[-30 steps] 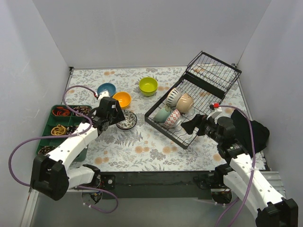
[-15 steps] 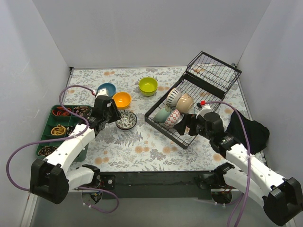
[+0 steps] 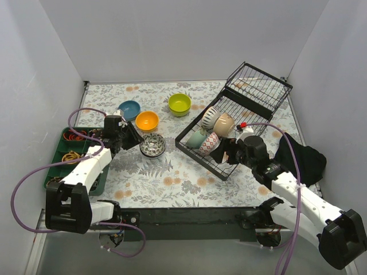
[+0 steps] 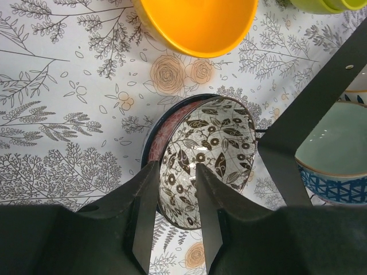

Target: Unload the bowls from the dish rack

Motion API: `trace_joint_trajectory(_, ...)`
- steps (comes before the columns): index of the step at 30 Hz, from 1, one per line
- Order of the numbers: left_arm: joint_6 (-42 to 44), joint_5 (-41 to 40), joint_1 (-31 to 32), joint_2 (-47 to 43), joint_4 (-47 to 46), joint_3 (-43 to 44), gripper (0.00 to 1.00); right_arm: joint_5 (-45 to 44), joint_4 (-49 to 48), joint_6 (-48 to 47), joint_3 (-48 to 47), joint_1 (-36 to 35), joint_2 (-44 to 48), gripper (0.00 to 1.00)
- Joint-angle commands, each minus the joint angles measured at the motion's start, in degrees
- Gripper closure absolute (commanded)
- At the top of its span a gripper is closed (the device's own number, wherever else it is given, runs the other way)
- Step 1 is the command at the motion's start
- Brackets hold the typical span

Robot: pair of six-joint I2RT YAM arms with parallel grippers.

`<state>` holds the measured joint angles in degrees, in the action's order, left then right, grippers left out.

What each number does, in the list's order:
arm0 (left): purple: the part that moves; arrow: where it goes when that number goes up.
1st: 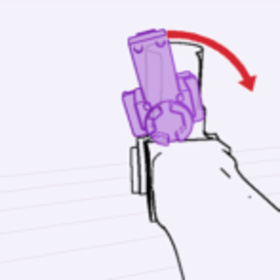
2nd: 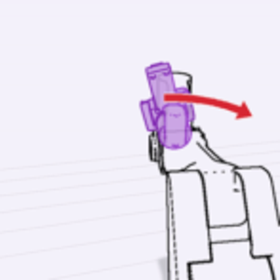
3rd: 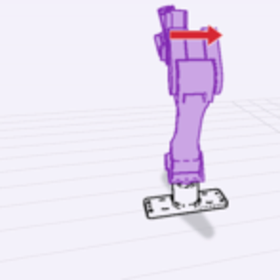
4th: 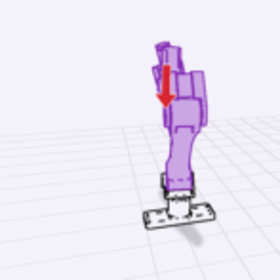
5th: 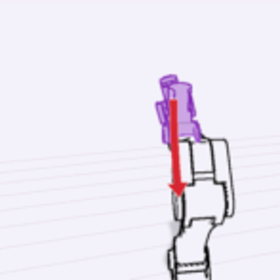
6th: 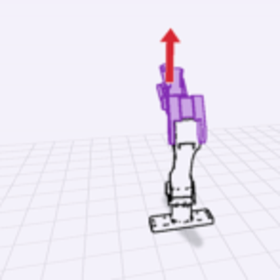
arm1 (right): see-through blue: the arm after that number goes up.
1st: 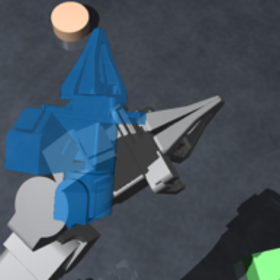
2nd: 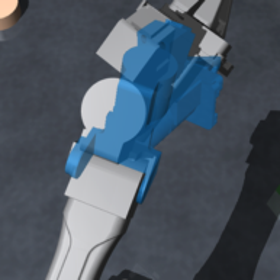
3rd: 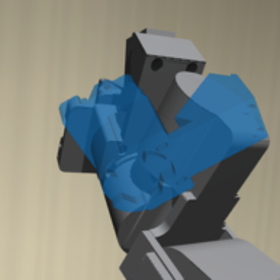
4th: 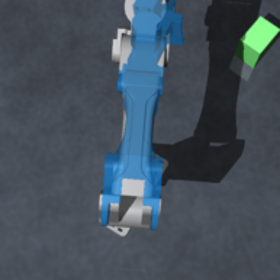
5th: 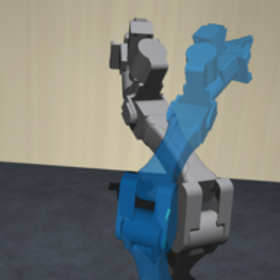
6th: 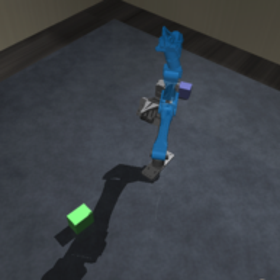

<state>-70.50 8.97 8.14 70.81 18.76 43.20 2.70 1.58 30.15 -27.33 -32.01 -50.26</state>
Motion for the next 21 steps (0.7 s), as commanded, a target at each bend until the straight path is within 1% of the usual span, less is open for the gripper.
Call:
trace_joint_trajectory(1,-0.25,4.56,-0.67,-0.58,-1.27,-0.92,0.68,-1.47,-2.73,0.61,-1.41,-0.51,-0.63,0.01)
trace_joint_trajectory(4,-0.08,3.86,-0.67,-1.28,-1.36,-0.84,0.66,-2.52,-2.55,1.05,-2.19,-1.12,-1.33,0.01)
trace_joint_trajectory(7,0.19,4.12,-0.85,-0.67,-1.10,-0.75,0.64,-7.08,-1.67,1.84,-3.69,-2.26,-2.64,0.01)
trace_joint_trajectory(10,0.36,5.44,-1.29,0.73,-0.66,-0.49,0.64,-10.07,-1.59,3.07,-4.92,-3.32,-4.22,0.02)
trace_joint_trajectory(13,0.54,5.00,-1.46,1.35,-0.13,-0.31,0.63,-12.44,-1.67,4.39,-5.71,-4.37,-5.54,0.01)
trace_joint_trajectory(21,1.07,4.30,-1.46,0.22,1.01,-0.22,0.60,-17.11,-1.67,5.88,-8.52,-7.63,-8.71,0.01)
